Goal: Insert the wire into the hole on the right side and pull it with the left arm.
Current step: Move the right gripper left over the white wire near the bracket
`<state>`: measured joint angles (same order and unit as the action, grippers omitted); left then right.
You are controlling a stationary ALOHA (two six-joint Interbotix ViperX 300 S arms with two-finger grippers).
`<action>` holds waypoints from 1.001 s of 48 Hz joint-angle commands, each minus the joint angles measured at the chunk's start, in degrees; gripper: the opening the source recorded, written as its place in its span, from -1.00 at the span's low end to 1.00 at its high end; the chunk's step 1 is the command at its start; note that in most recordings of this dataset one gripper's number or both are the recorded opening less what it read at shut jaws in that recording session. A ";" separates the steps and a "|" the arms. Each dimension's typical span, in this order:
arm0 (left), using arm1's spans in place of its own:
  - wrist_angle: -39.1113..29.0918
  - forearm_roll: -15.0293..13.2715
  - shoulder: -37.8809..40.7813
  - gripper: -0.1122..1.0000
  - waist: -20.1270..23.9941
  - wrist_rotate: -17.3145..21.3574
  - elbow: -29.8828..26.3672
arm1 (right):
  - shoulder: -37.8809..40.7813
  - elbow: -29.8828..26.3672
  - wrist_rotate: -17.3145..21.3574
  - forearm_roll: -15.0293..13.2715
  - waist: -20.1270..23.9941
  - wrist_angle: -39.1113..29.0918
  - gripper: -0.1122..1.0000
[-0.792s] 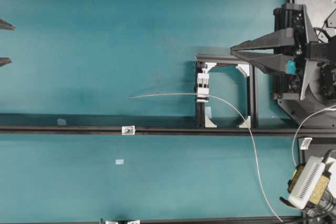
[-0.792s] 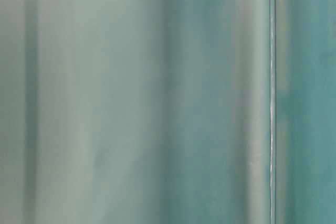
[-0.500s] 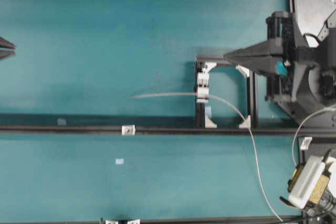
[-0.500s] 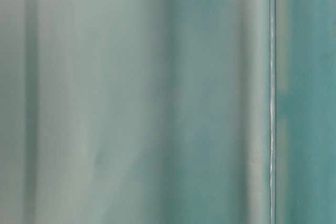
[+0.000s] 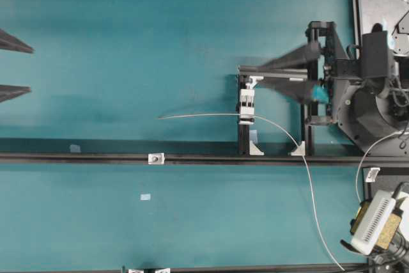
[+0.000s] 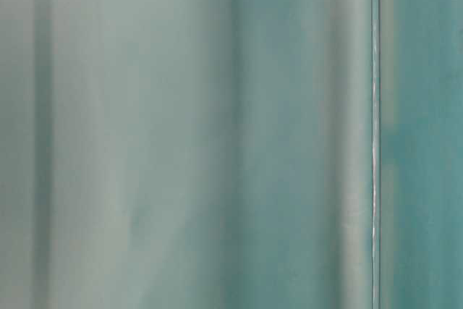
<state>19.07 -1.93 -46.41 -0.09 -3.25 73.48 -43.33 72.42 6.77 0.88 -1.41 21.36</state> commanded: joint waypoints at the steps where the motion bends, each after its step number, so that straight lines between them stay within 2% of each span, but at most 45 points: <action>1: 0.70 0.00 3.87 0.37 0.88 0.09 -2.37 | 1.05 -1.49 0.09 0.00 -0.26 0.97 0.27; 3: 0.97 0.00 5.63 0.38 1.14 0.09 -2.81 | 1.58 -1.49 0.09 0.09 -0.26 1.14 0.48; 5: 1.49 0.00 7.47 0.39 1.49 0.26 -3.34 | 1.93 -1.49 0.09 0.09 -0.26 1.23 0.57; 29: 5.19 0.00 20.74 0.41 2.02 0.18 -6.33 | 9.14 -2.55 2.72 0.09 -0.26 0.88 0.55; 48: 5.19 0.00 28.21 0.41 2.20 0.18 -8.61 | 19.86 -6.06 3.16 -0.35 1.67 -0.35 0.55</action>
<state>23.73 -1.85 -18.54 1.85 -2.99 66.01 -24.87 68.29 9.84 0.62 -0.18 21.18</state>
